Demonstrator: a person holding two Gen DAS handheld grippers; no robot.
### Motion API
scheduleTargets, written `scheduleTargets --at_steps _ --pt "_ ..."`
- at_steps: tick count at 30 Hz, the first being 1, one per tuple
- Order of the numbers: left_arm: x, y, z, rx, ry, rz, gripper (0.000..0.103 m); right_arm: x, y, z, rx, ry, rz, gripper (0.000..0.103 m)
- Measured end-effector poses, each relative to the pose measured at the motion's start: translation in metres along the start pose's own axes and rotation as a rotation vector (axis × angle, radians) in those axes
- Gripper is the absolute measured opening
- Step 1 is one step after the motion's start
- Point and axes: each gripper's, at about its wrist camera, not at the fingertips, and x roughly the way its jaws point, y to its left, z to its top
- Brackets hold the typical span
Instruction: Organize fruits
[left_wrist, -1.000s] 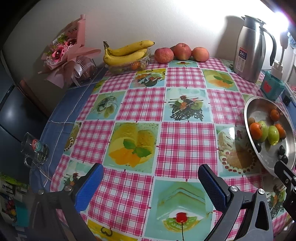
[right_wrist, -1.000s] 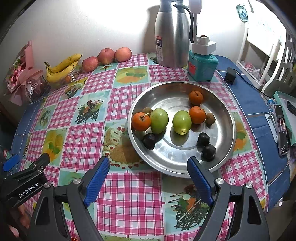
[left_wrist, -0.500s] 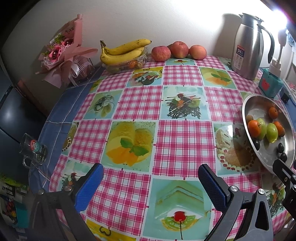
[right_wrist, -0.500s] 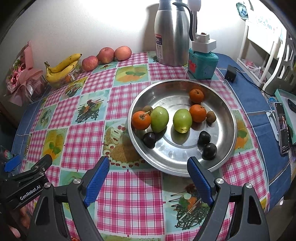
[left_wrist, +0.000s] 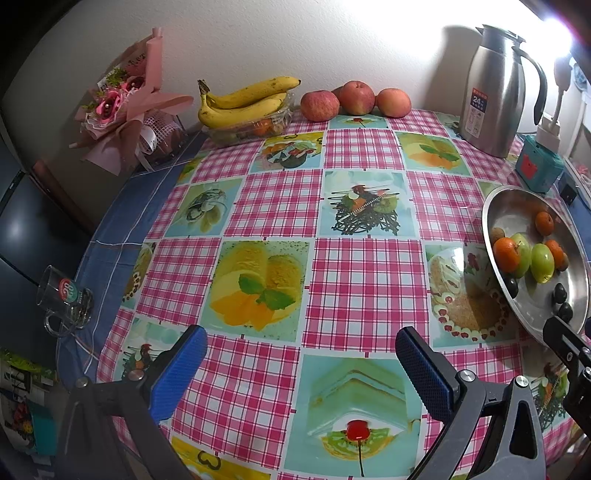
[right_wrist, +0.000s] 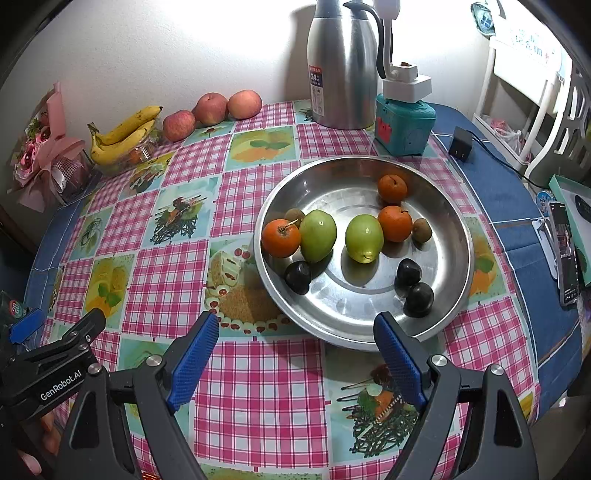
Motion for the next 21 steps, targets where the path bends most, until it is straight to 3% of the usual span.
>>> scheduleTargets --at_steps 21 --pt "0.0001 0.0011 0.0006 0.002 0.0 -0.001 0.103 0.0012 0.0 -0.0007 0.001 0.004 -0.001 0.086"
